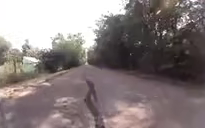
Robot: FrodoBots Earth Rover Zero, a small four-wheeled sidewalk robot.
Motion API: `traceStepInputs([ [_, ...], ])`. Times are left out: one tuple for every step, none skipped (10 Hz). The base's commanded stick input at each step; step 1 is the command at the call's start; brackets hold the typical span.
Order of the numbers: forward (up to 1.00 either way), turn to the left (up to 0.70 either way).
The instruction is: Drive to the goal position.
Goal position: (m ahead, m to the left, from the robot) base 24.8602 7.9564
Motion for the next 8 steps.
traceStepInputs([
  [0.7, 0.0],
  [0.7, 0.0],
  [0.7, 0.0],
  [0.7, 0.0],
  [0.7, 0.0],
  [0.7, 0.0],
  [0.7, 0.0],
  [0.7, 0.0],
])
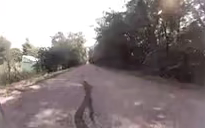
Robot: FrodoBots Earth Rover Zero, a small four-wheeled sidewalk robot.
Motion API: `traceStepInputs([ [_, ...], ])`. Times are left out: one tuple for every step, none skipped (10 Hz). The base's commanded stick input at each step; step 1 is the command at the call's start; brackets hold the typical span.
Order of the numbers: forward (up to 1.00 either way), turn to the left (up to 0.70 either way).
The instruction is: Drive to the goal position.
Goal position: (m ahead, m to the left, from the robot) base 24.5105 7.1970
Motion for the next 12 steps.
traceStepInputs([
  [0.7, 0.0],
  [0.7, 0.0],
  [0.7, 0.0],
  [0.7, 0.0],
  [0.7, 0.0],
  [0.7, 0.0],
  [0.7, 0.0],
  [0.7, 0.0],
  [0.7, 0.0],
  [0.7, 0.0],
  [0.7, 0.0],
  [0.7, 0.0],
])
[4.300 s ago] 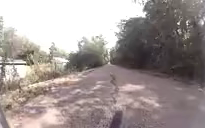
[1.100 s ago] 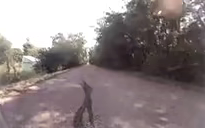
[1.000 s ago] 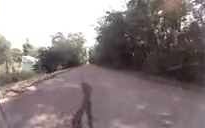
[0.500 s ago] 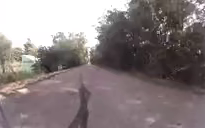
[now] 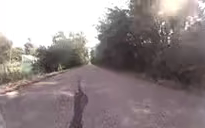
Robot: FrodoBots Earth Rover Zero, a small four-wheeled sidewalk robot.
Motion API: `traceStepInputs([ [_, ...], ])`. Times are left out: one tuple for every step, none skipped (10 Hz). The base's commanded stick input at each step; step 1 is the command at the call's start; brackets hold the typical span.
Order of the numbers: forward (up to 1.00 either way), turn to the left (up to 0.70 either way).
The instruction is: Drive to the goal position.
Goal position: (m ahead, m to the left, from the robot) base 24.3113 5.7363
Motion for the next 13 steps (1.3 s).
traceStepInputs([
  [0.7, 0.0],
  [0.7, 0.0],
  [0.7, 0.0],
  [0.7, 0.0],
  [0.7, 0.0],
  [0.7, 0.0],
  [0.7, 0.0],
  [0.7, 0.0],
  [0.7, 0.0],
  [0.7, 0.0],
  [0.7, 0.0],
  [0.7, 0.0],
  [0.7, 0.0],
])
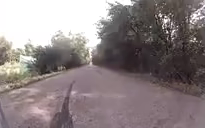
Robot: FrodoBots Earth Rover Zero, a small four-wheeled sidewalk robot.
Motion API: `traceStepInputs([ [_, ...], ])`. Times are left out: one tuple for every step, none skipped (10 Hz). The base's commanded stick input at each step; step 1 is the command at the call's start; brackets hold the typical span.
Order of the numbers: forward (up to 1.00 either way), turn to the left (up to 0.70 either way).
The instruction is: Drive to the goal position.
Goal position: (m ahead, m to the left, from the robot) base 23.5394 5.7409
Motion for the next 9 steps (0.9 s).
traceStepInputs([
  [0.7, 0.0],
  [0.7, 0.0],
  [0.7, 0.0],
  [0.7, 0.0],
  [0.7, 0.0],
  [0.7, 0.0],
  [0.7, 0.0],
  [0.7, 0.0],
  [0.7, 0.0],
])
